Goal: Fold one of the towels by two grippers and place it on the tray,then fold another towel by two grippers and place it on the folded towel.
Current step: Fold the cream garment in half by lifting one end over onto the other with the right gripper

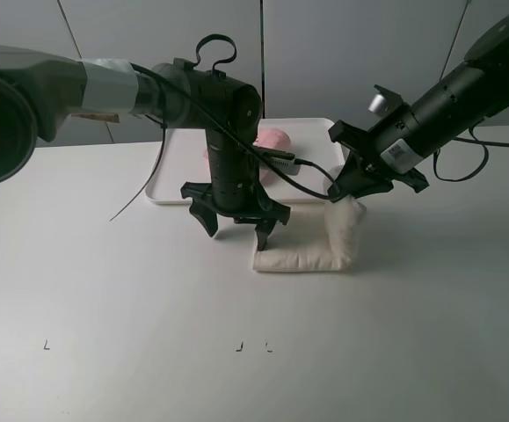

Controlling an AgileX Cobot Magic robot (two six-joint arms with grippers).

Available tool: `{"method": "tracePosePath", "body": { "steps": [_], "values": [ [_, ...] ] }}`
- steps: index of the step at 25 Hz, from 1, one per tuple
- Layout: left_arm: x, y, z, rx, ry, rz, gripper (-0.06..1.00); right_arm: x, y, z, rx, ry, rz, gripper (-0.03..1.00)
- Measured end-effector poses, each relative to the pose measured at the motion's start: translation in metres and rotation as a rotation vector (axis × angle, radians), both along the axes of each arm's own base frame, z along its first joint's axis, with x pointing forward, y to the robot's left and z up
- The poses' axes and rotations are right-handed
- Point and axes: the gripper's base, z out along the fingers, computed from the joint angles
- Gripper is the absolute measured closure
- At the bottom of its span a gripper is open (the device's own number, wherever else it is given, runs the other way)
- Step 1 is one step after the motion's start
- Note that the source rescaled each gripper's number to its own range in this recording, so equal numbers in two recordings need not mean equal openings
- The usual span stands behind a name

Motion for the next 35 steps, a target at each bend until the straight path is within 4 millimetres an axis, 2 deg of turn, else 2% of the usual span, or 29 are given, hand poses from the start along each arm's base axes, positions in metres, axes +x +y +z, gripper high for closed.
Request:
{"method": "tracePosePath", "body": {
  "steps": [10,18,22,28,35],
  "values": [
    [0.001,0.002,0.0,-0.008,0.018,0.012,-0.06,-0.002,0.008,-0.002,0.081,-0.043,-0.027,0.95],
    [0.001,0.004,-0.001,-0.019,0.04,0.014,-0.06,-0.016,0.01,-0.021,0.174,-0.067,-0.111,0.95],
    [0.005,0.009,-0.003,-0.036,0.068,0.031,-0.06,-0.019,0.012,-0.039,0.223,-0.04,-0.158,0.95],
    [0.008,0.013,-0.003,-0.046,0.079,0.033,-0.06,-0.015,0.016,-0.064,0.311,-0.017,-0.215,0.95],
    [0.008,0.014,-0.003,-0.047,0.082,0.021,-0.06,-0.014,0.017,-0.076,0.323,-0.029,-0.207,0.95]
  ]
}}
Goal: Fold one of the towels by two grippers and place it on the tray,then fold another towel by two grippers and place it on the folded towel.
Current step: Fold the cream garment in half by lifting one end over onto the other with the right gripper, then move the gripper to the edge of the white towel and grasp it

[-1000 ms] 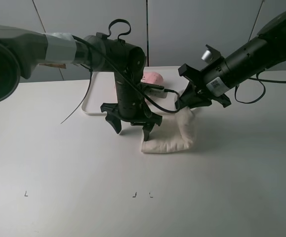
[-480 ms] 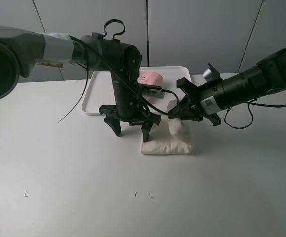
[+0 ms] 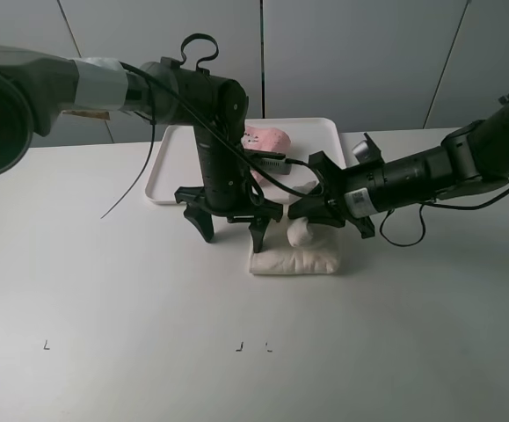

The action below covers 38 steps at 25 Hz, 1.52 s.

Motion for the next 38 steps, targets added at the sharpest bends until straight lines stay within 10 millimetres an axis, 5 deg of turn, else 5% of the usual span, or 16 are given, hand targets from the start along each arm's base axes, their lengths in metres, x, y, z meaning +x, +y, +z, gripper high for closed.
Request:
{"method": "tracePosePath", "body": {
  "steps": [9,16,18,21,23,28,35,38],
  "values": [
    [0.014,-0.004,0.023,-0.041,-0.021,-0.038,-0.06,0.0,0.0,0.0,-0.005,-0.015,0.008,0.95],
    [0.042,0.007,0.072,-0.211,-0.101,0.012,-0.06,0.0,0.0,-0.001,-0.005,0.01,-0.011,0.93],
    [0.047,0.009,0.085,-0.243,-0.126,0.01,-0.06,0.0,0.0,-0.001,-0.007,0.01,-0.01,0.8],
    [0.05,0.009,0.095,-0.26,-0.154,-0.007,-0.06,0.001,0.002,0.002,0.03,0.012,-0.024,0.4],
    [0.05,0.009,0.099,-0.272,-0.17,-0.02,-0.06,0.001,0.004,0.006,0.082,0.015,-0.023,0.23],
    [0.05,0.008,0.099,-0.277,-0.175,-0.04,-0.06,0.004,-0.001,0.013,0.132,0.004,-0.038,0.24],
    [0.05,0.008,0.099,-0.277,-0.179,-0.054,-0.06,0.013,-0.055,0.009,0.031,0.018,-0.128,0.26],
    [0.05,0.008,0.1,-0.285,-0.175,-0.055,-0.06,0.01,-0.062,0.003,-0.051,0.022,-0.099,0.29]
  ]
}}
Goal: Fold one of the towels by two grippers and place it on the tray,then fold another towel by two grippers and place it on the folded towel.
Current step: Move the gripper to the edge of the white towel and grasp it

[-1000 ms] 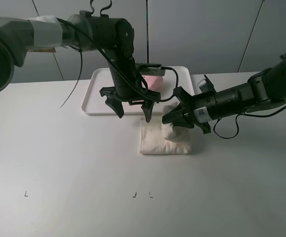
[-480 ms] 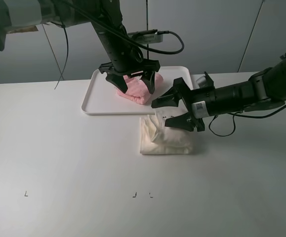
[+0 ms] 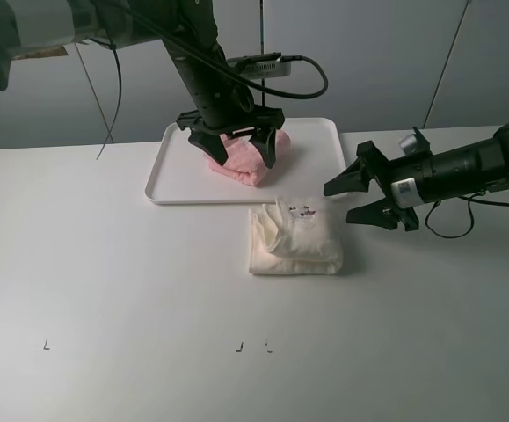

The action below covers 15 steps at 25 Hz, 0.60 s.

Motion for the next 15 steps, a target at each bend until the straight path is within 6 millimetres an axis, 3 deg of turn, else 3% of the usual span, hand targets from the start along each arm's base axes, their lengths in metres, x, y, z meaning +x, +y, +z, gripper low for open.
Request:
{"method": "tracePosePath", "body": {
  "steps": [6,11,13,15],
  "values": [
    [-0.001,-0.001,0.0,-0.014,0.006,-0.005,-0.06,-0.004,0.002,-0.024,-0.007,0.082,0.015,0.29],
    [-0.001,-0.001,0.0,-0.013,0.005,-0.009,-0.06,-0.007,0.02,-0.034,0.007,0.083,0.049,0.34],
    [-0.001,-0.001,0.0,-0.012,0.007,-0.009,-0.06,-0.009,0.027,-0.036,-0.013,0.066,0.074,0.48],
    [-0.001,-0.001,0.0,-0.011,0.008,-0.012,-0.06,-0.009,0.032,-0.037,-0.025,0.045,0.087,0.7]
  ]
}}
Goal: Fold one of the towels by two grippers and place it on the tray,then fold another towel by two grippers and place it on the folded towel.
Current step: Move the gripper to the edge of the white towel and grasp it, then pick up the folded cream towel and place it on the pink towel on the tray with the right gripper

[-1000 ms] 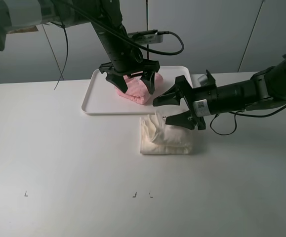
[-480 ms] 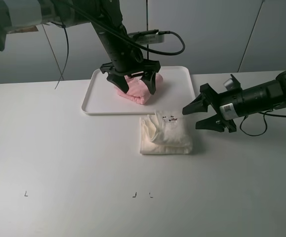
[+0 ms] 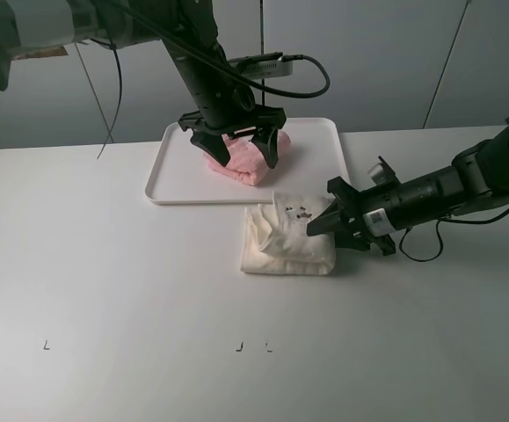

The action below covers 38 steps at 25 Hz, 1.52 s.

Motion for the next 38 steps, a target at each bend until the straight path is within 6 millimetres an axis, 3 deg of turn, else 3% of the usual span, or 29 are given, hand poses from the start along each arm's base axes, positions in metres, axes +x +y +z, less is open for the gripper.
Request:
{"method": "tracePosePath", "body": {
  "steps": [2,9,14,19,22,26,31,38],
  "values": [
    [-0.002,0.0,0.0,0.004,0.01,-0.031,-0.06,0.001,0.001,0.0,0.003,-0.017,0.001,0.9],
    [-0.005,-0.003,0.002,-0.037,0.022,-0.1,-0.06,0.001,0.001,0.001,-0.001,-0.044,0.017,0.9],
    [-0.021,0.008,0.019,-0.047,-0.001,-0.078,-0.06,-0.001,0.002,0.001,0.009,-0.037,0.043,0.9],
    [-0.064,0.04,0.025,-0.062,-0.094,-0.026,-0.06,-0.004,0.003,0.002,0.02,-0.034,0.079,0.9],
    [-0.105,0.07,0.018,-0.065,-0.161,0.025,-0.06,-0.007,0.006,0.003,0.026,-0.033,0.125,0.9],
    [-0.146,0.1,0.021,-0.089,-0.257,0.064,-0.06,-0.003,0.026,0.01,0.032,-0.053,0.222,0.9],
    [-0.166,0.113,0.037,-0.122,-0.313,0.072,-0.06,0.025,0.07,0.041,0.035,-0.114,0.336,0.9],
    [-0.169,0.115,0.048,-0.142,-0.344,0.074,-0.06,0.077,0.119,0.122,0.058,-0.303,0.392,0.9]
  ]
}}
